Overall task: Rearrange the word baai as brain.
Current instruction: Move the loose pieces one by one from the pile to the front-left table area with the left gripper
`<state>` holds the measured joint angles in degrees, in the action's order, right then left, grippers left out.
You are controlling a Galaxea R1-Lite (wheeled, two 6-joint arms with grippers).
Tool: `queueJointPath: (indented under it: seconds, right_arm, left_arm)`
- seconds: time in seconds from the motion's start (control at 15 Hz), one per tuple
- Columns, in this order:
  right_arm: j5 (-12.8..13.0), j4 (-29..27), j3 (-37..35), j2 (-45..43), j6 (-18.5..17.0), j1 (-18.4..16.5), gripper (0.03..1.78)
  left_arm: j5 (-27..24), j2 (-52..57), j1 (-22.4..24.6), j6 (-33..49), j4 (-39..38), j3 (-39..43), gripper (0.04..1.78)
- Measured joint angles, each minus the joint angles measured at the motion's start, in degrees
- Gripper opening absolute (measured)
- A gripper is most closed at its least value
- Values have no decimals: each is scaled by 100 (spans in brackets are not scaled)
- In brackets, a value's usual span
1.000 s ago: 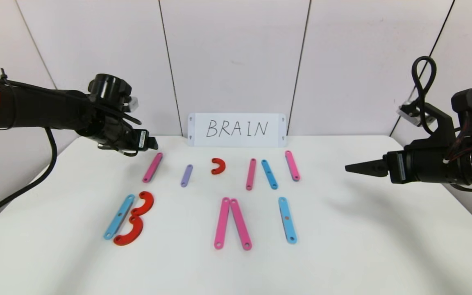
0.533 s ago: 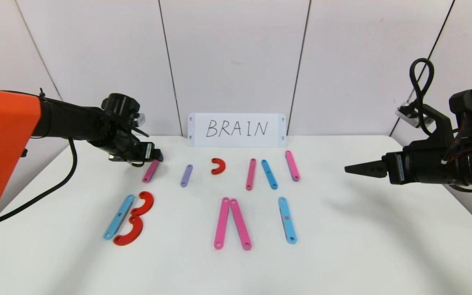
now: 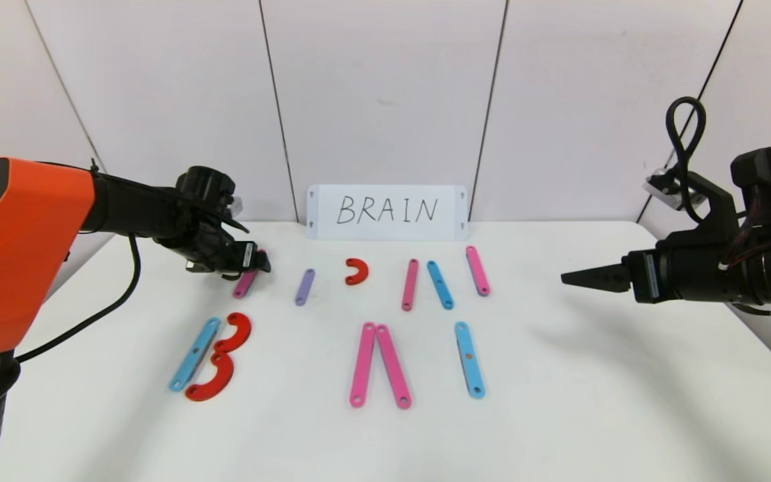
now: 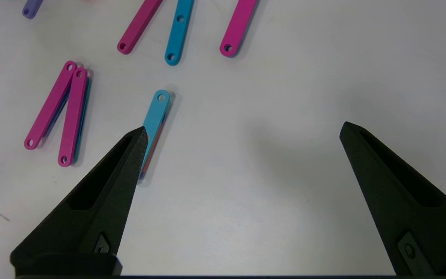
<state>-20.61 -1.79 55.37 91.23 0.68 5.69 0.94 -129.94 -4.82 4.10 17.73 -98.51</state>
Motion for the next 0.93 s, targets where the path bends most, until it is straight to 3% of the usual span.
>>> queueJointPath:
  seconds: [0.13,0.27,0.6,0.73,0.93]
  right_arm:
    - [2,1,-9,2,-2,0,174]
    - [2,1,-9,2,0,0,174]
    - [9,4,-17,2,0,9,174]
    - [9,4,-17,2,0,11,174]
    - [9,1,-17,2,0,17,174]
  left_arm:
    - [-1,-73,-2,-9,0,-22,163]
    - [0,-121,-2,-16,-12,-41,143]
    - [2,-171,-9,-13,-23,-50,57]
    - [0,-168,-11,-11,-15,-49,34]
    - [11,-101,-22,-2,60,-35,31]
